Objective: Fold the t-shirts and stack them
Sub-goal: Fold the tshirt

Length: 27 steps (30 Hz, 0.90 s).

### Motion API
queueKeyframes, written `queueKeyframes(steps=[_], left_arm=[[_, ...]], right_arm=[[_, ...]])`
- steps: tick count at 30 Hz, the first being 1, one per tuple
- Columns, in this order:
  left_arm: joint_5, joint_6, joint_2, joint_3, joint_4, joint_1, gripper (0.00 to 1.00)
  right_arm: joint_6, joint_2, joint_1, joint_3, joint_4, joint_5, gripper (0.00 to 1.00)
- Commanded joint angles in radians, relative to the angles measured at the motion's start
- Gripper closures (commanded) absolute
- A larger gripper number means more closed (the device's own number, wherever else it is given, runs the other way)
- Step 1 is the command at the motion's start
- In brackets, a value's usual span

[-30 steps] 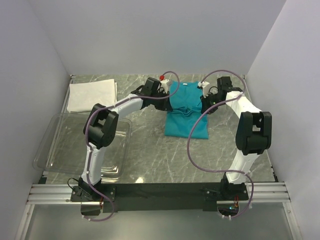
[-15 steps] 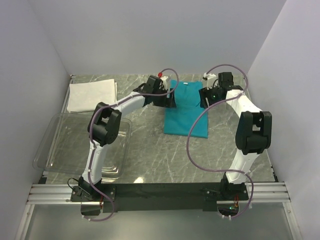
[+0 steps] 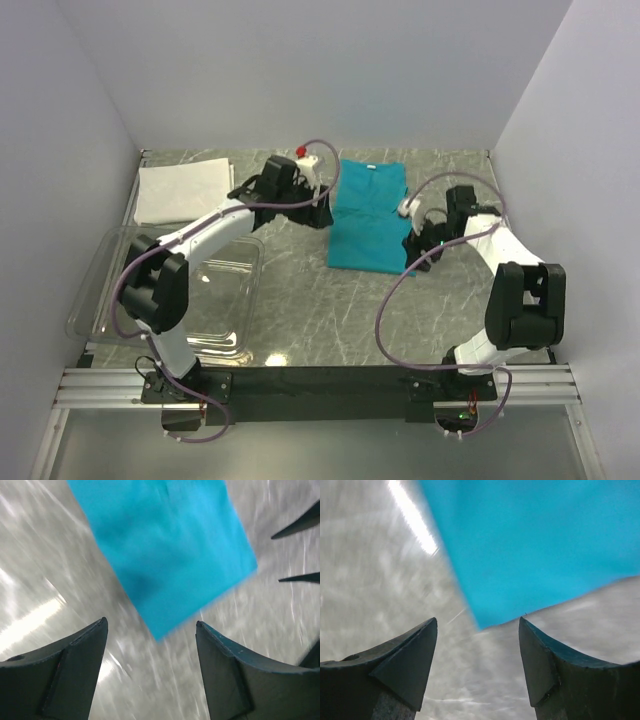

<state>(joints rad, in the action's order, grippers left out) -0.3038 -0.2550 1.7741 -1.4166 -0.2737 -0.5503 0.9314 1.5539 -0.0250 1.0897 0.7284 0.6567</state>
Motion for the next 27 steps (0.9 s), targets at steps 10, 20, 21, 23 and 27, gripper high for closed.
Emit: queueKeyframes(steps=[10, 20, 21, 23, 27], left_arm=[[-0.069, -0.3, 0.068, 0.231, 0.103, -0.102, 0.25], [0.057, -0.374, 0.209, 0.102, 0.021, -0.117, 0.32], [0.055, -0.378, 0.226, 0.097, 0.021, -0.117, 0.38], [0.045, -0.388, 0.24, 0.084, 0.011, -0.117, 0.46], [0.016, -0.382, 0.248, 0.08, 0.001, -0.119, 0.78]], right_arm=[[0.227, -0.029, 0.058, -0.201, -0.108, -0.132, 0.28], [0.164, 0.018, 0.079, -0.195, -0.182, -0.183, 0.33], [0.164, 0.026, 0.079, -0.194, -0.181, -0.181, 0.36], [0.156, 0.034, 0.079, -0.188, -0.181, -0.184, 0.4], [0.175, 0.052, 0.079, -0.185, -0.159, -0.187, 0.48]])
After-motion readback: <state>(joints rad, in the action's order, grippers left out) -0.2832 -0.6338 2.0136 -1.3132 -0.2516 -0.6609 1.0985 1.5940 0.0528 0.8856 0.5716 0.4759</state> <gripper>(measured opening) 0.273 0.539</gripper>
